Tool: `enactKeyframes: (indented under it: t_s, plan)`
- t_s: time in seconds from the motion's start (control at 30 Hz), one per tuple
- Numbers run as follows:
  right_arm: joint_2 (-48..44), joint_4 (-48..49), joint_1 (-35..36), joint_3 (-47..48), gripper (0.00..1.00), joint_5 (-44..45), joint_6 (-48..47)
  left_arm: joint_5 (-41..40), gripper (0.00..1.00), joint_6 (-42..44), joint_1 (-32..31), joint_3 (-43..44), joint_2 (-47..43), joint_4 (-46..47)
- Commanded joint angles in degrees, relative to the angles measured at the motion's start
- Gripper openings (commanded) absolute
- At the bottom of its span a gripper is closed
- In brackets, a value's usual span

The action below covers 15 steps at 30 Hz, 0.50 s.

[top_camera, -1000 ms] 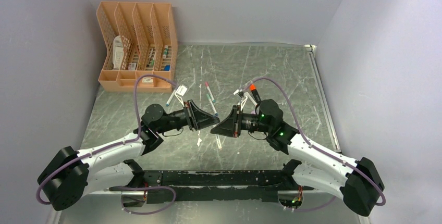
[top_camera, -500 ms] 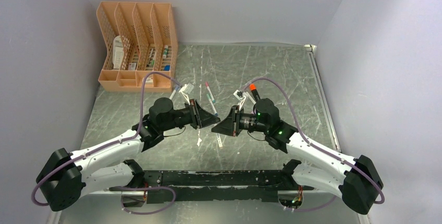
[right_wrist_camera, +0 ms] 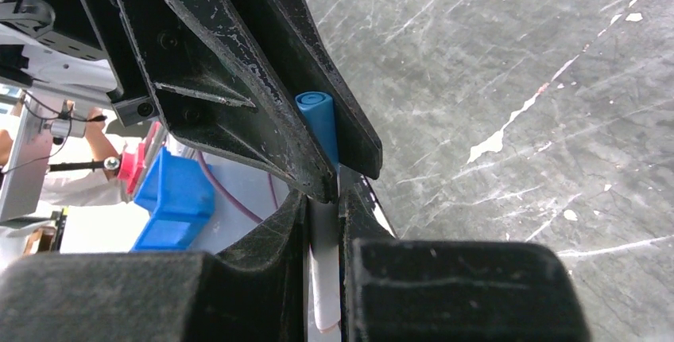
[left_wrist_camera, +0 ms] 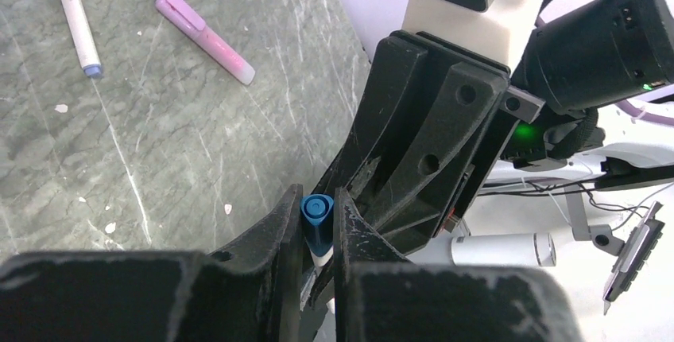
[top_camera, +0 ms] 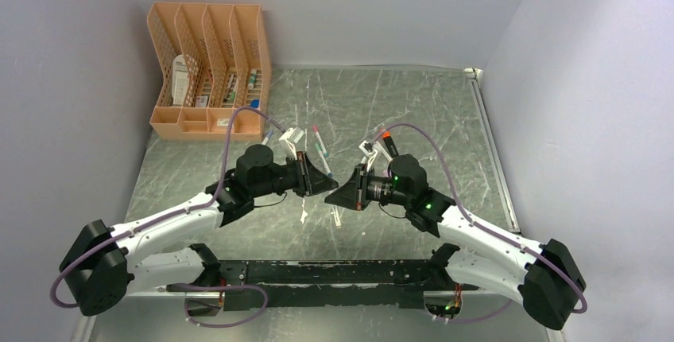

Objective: Open the pen caps

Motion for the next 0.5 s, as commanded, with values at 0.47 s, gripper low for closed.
enactKeyframes:
  t_s: [0.47]
  plan:
    - [3.64, -2.45, 0.39, 0.26, 0.00, -0.38, 0.95, -1.10, 0.07, 4.20, 0.73, 4.03, 5.71, -2.40]
